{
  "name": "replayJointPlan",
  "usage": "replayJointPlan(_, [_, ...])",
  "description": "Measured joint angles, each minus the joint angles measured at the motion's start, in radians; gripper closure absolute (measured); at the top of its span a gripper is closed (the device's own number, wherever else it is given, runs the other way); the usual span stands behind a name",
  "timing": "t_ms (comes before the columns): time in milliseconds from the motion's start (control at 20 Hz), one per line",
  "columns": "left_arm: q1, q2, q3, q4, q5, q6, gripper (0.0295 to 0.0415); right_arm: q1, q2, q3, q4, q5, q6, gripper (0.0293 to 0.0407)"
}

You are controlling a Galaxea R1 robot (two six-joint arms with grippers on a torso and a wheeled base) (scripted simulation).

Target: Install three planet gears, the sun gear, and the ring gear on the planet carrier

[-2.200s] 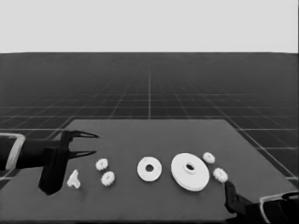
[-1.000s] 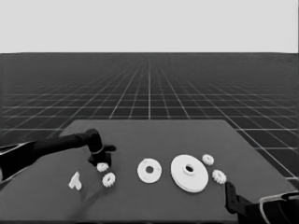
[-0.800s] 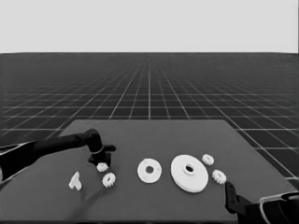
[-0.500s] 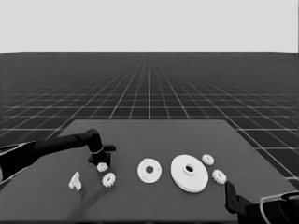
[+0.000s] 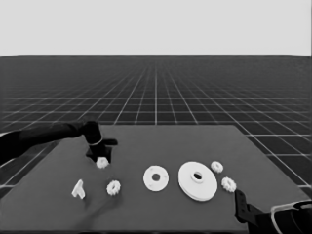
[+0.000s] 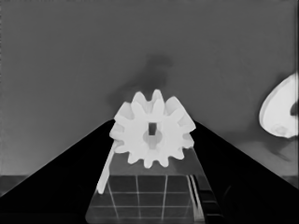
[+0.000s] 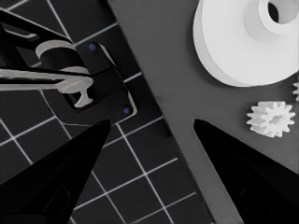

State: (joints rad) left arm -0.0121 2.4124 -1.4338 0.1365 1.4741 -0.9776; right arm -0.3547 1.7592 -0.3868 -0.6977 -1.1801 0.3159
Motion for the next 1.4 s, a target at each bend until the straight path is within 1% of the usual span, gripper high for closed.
replayJointPlan(50, [-0.004, 0.147, -0.035, 0.016, 0.033, -0.194, 0.0398, 0.000, 0.000, 0.000, 0.000, 0.000, 0.000, 0.0315])
replayJointPlan(100, [-0.007, 0.340, -0.105, 0.016, 0.045, -0.271, 0.0398, 0.000, 0.000, 0.000, 0.000, 0.000, 0.000, 0.0315])
replayJointPlan(150, [-0.008, 0.466, -0.200, 0.014, 0.046, -0.277, 0.0398, 0.000, 0.000, 0.000, 0.000, 0.000, 0.000, 0.0315])
replayJointPlan(250, [-0.009, 0.584, -0.331, 0.010, 0.042, -0.251, 0.0398, 0.000, 0.000, 0.000, 0.000, 0.000, 0.000, 0.0315])
replayJointPlan(500, [-0.009, 0.641, -0.414, 0.008, 0.039, -0.226, 0.0398, 0.000, 0.000, 0.000, 0.000, 0.000, 0.000, 0.0315])
replayJointPlan(550, [0.045, 0.654, -0.451, 0.063, 0.014, -0.205, 0.0398, 0.000, 0.000, 0.000, 0.000, 0.000, 0.000, 0.0315])
replayJointPlan(600, [0.086, 0.664, -0.483, 0.094, -0.004, -0.188, 0.0398, 0.000, 0.000, 0.000, 0.000, 0.000, 0.000, 0.0315])
replayJointPlan(650, [0.108, 0.672, -0.505, 0.111, -0.016, -0.176, 0.0398, 0.000, 0.000, 0.000, 0.000, 0.000, 0.000, 0.0315])
replayJointPlan(800, [0.129, 0.682, -0.534, 0.129, -0.030, -0.161, 0.0398, 0.000, 0.000, 0.000, 0.000, 0.000, 0.000, 0.0315])
replayJointPlan(1000, [0.134, 0.684, -0.540, 0.133, -0.034, -0.158, 0.0398, 0.000, 0.000, 0.000, 0.000, 0.000, 0.000, 0.0315])
replayJointPlan(1050, [0.134, 0.684, -0.541, 0.133, -0.034, -0.157, 0.0366, 0.000, 0.000, 0.000, 0.000, 0.000, 0.000, 0.0315])
replayJointPlan(1100, [0.134, 0.684, -0.541, 0.133, -0.034, -0.157, 0.0339, 0.000, 0.000, 0.000, 0.000, 0.000, 0.000, 0.0315])
replayJointPlan(1150, [0.134, 0.684, -0.541, 0.133, -0.034, -0.157, 0.0330, 0.000, 0.000, 0.000, 0.000, 0.000, 0.000, 0.0315])
replayJointPlan(1200, [0.135, 0.684, -0.541, 0.133, -0.034, -0.157, 0.0327, 0.000, 0.000, 0.000, 0.000, 0.000, 0.000, 0.0315])
replayJointPlan(1400, [0.135, 0.684, -0.541, 0.133, -0.034, -0.157, 0.0326, 0.000, 0.000, 0.000, 0.000, 0.000, 0.000, 0.0315])
